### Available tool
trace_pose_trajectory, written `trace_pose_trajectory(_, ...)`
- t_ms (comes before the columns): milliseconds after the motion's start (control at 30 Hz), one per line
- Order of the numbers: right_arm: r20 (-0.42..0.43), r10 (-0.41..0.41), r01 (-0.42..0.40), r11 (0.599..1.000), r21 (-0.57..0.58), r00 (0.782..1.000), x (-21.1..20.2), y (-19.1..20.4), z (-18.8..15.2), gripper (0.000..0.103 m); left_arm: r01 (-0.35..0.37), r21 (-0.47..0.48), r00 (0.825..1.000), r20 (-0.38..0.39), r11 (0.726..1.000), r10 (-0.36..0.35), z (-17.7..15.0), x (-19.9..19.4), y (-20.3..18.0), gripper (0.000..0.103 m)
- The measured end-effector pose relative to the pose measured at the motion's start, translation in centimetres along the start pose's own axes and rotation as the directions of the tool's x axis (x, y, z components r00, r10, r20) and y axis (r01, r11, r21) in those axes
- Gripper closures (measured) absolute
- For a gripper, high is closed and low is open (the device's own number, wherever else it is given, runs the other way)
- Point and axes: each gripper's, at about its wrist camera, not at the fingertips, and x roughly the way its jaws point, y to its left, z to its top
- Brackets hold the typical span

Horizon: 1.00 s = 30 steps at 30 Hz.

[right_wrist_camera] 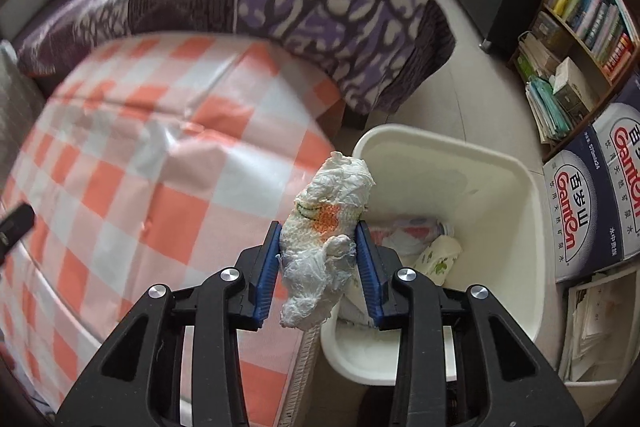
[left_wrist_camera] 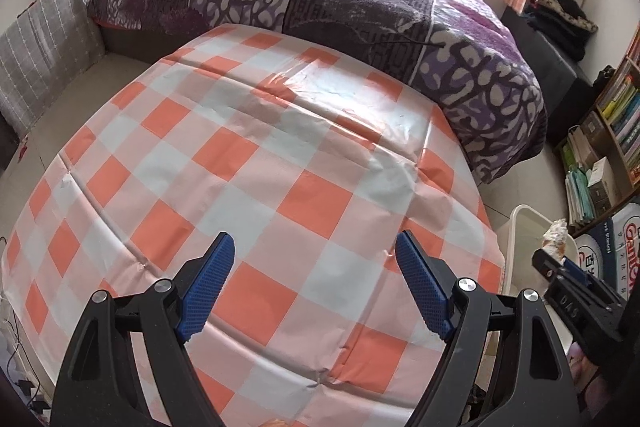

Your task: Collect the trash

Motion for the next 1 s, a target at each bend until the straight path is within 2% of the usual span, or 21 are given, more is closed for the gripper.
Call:
trace_pose_trajectory(200,0.104,-0.028,0.018,0.995,0.096,0.994,-2.4,-3.8,1.9,0.068,0.023,0.004,0.999,0.032,1.000,-0.023,0.3,-0.6,-1.5,0.023)
trace_pose_trajectory(333,0.102,-0.034,0.017,0.987,0.162,0.994,-2.8,-6.3,2.7,0.068,0.036,0.014,0.999,0.036,0.999,-0.036,0.3,-0.6,-2.7,0.023)
trace_pose_trajectory(533,0.081,-0.076,0.058,0.976,0.208,0.994,-2.7,-8.7,2.7,0.065,0.062,0.035,0.997,0.042,0.997,-0.064,0.0,-0.7,-4.4,0.023)
trace_pose_trajectory(600,0.066,-0.099,0.082,0.971,0.223,0.993,-2.5,-9.2,2.6,0.058,0.074,0.043,0.996,0.053,0.996,-0.076,-0.1,-0.8,-4.9,0.023)
trace_pose_trajectory(667,0.062,-0.132,0.114,0.965,0.237,0.989,-2.5,-9.7,2.4,0.043,0.084,0.056,0.994,0.070,0.995,-0.088,-0.1,-1.2,-5.6,0.023)
trace_pose_trajectory(767,0.077,-0.140,0.117,0.960,0.255,0.987,-2.8,-10.4,2.2,0.035,0.087,0.076,0.990,0.105,0.993,-0.095,-0.2,-1.9,-6.5,0.023)
trace_pose_trajectory(900,0.138,-0.157,0.115,0.957,0.267,0.978,-4.1,-10.7,1.6,0.026,0.092,0.092,0.984,0.147,0.992,-0.104,-0.3,-3.0,-7.2,0.023)
trace_pose_trajectory(967,0.182,-0.164,0.110,0.954,0.278,0.969,-5.0,-10.5,1.3,0.011,0.080,0.106,0.980,0.176,0.991,-0.098,-0.4,-3.8,-7.5,0.021)
trace_pose_trajectory(1000,0.207,-0.168,0.106,0.953,0.282,0.964,-5.5,-10.4,1.1,0.011,0.068,0.112,0.977,0.194,0.991,-0.089,-0.5,-4.2,-7.6,0.018)
